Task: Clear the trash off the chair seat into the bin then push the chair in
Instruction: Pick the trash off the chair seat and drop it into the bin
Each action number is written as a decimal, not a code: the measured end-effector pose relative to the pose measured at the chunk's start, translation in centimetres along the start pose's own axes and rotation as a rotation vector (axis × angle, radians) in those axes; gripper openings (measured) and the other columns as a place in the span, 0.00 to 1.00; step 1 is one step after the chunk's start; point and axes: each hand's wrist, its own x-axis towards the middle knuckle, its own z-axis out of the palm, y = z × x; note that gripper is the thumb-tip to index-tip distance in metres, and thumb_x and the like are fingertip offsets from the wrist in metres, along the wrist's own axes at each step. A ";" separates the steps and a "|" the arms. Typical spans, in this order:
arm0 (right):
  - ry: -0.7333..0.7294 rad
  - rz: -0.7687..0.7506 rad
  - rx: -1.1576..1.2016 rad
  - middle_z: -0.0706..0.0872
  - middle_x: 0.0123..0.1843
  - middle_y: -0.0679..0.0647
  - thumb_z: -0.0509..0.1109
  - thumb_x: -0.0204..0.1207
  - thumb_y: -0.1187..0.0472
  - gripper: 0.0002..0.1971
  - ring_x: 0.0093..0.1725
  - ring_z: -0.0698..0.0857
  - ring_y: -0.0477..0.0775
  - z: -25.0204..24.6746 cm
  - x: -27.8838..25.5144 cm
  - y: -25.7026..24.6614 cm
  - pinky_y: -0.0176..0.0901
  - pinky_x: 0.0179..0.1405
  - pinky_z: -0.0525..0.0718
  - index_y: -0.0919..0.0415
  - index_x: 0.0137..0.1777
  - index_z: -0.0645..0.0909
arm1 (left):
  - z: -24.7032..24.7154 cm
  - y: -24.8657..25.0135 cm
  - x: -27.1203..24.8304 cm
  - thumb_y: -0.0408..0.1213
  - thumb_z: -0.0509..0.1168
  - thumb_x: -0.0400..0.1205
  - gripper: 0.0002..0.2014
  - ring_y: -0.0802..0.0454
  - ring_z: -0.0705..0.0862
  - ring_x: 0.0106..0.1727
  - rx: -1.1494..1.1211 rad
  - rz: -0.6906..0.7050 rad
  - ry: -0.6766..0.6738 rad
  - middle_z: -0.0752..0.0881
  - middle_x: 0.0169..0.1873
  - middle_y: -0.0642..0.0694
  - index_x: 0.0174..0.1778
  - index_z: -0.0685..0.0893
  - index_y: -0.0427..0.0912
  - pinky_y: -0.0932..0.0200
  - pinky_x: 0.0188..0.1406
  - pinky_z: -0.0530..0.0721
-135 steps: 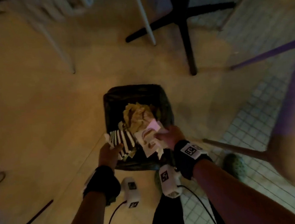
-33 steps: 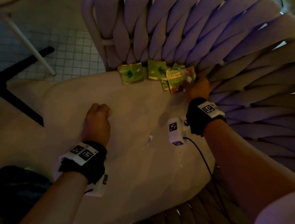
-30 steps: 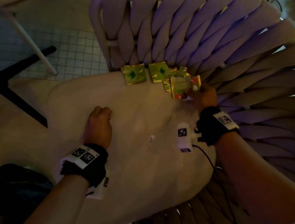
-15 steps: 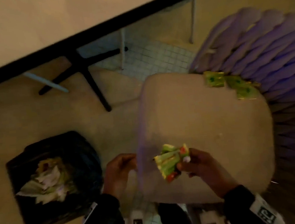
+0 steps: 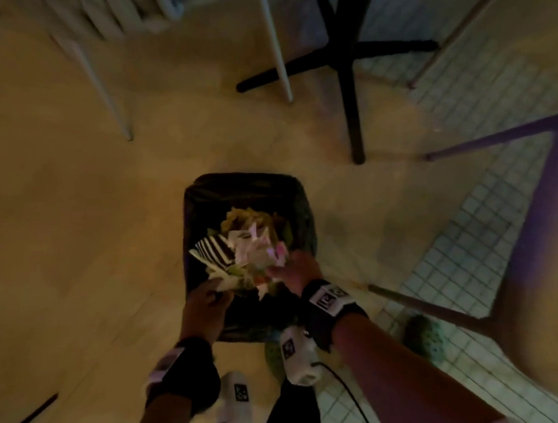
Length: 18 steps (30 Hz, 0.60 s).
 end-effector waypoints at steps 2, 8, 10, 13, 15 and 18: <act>-0.085 -0.128 0.046 0.71 0.79 0.61 0.77 0.70 0.53 0.40 0.74 0.74 0.61 1.7 -0.3 -1.3 0.47 0.68 0.75 0.63 0.79 0.64 | -1.0 -1.3 1.7 0.41 0.68 0.80 0.23 0.40 0.80 0.66 0.111 0.078 0.016 0.80 0.69 0.40 0.71 0.76 0.43 0.47 0.60 0.77; -0.085 -0.035 0.191 0.88 0.53 0.64 0.71 0.77 0.59 0.16 0.47 0.84 0.52 -2.4 -7.2 1.8 0.34 0.40 0.80 0.67 0.62 0.81 | -0.1 -3.1 1.0 0.46 0.70 0.78 0.22 0.34 0.78 0.67 0.332 0.114 -0.120 0.80 0.66 0.37 0.67 0.79 0.44 0.36 0.63 0.76; -0.076 0.031 0.414 0.89 0.37 0.53 0.65 0.80 0.62 0.05 0.32 0.85 0.43 -7.9 -10.1 4.8 0.32 0.30 0.78 0.59 0.52 0.81 | 1.8 -4.8 2.2 0.58 0.67 0.75 0.24 0.36 0.80 0.62 0.377 0.121 -0.161 0.81 0.63 0.38 0.63 0.79 0.50 0.37 0.60 0.78; 0.222 0.001 0.535 0.88 0.30 0.49 0.58 0.79 0.73 0.11 0.24 0.84 0.42 -18.6 -16.3 8.8 0.33 0.25 0.79 0.60 0.45 0.81 | 5.8 -1.9 1.4 0.51 0.70 0.75 0.21 0.35 0.81 0.62 0.465 0.235 -0.170 0.82 0.62 0.35 0.61 0.80 0.47 0.50 0.64 0.75; 0.545 -0.003 0.514 0.85 0.32 0.53 0.66 0.71 0.71 0.07 0.27 0.82 0.44 -26.2 -20.5 12.0 0.38 0.29 0.79 0.61 0.44 0.82 | 9.2 5.6 -3.1 0.45 0.71 0.74 0.19 0.35 0.80 0.63 0.482 0.359 -0.205 0.83 0.61 0.36 0.60 0.81 0.47 0.50 0.66 0.76; 0.960 0.072 0.389 0.87 0.40 0.59 0.71 0.62 0.57 0.08 0.35 0.85 0.59 -35.8 -24.1 18.1 0.53 0.36 0.84 0.53 0.42 0.83 | 14.8 14.7 -7.8 0.31 0.70 0.77 0.17 0.33 0.80 0.62 0.558 0.535 -0.240 0.83 0.60 0.34 0.61 0.82 0.42 0.38 0.64 0.77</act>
